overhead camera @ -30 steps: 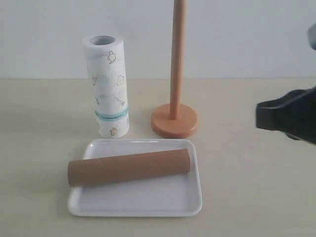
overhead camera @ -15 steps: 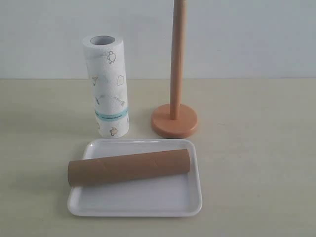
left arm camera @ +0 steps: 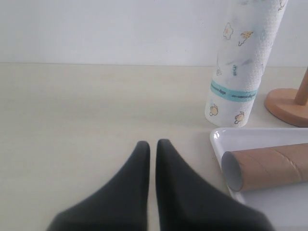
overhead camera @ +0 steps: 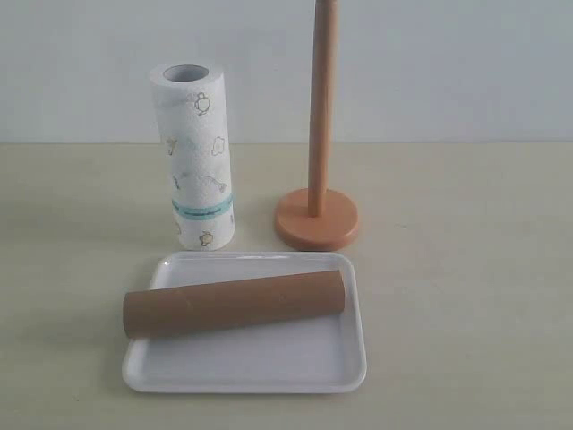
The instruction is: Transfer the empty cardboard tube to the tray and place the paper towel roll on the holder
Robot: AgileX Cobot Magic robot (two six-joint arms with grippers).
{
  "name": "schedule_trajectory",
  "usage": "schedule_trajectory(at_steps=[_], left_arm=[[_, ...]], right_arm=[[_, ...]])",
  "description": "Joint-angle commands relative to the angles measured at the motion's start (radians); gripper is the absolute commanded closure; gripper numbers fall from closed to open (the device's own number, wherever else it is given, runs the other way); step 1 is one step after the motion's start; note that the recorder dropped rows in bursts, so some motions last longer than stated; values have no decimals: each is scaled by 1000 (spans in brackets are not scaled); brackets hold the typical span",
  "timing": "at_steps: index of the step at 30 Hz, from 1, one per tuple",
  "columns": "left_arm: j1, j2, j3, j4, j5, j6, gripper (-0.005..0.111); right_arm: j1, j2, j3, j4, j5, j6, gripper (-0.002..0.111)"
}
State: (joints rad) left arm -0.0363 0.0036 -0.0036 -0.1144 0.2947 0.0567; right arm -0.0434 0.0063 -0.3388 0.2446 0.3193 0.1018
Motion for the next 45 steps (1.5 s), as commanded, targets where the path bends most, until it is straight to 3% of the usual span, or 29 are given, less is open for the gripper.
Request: schedule_trajectory(at_steps=[1,8,15,19,27,45], left_arm=[[4,-4,4,1,0,5,103],[4,-4,4,1,0,5,103],[4,-4,4,1,0,5,103],[4,-4,4,1,0,5,103],[4,-4,4,1,0,5,103],[4,-4,4,1,0,5,103]], right_arm=[[-6,-6,85,-6,-60,-8,108],[-6,-6,249,61,-269,9,108],[-6,-6,339,59,-298,17,108],[-6,-6,339,40,-252,-120,108],[-6,-6,339,-113,16,-122,108],[-6,-6,339,-150,10,-122,108]])
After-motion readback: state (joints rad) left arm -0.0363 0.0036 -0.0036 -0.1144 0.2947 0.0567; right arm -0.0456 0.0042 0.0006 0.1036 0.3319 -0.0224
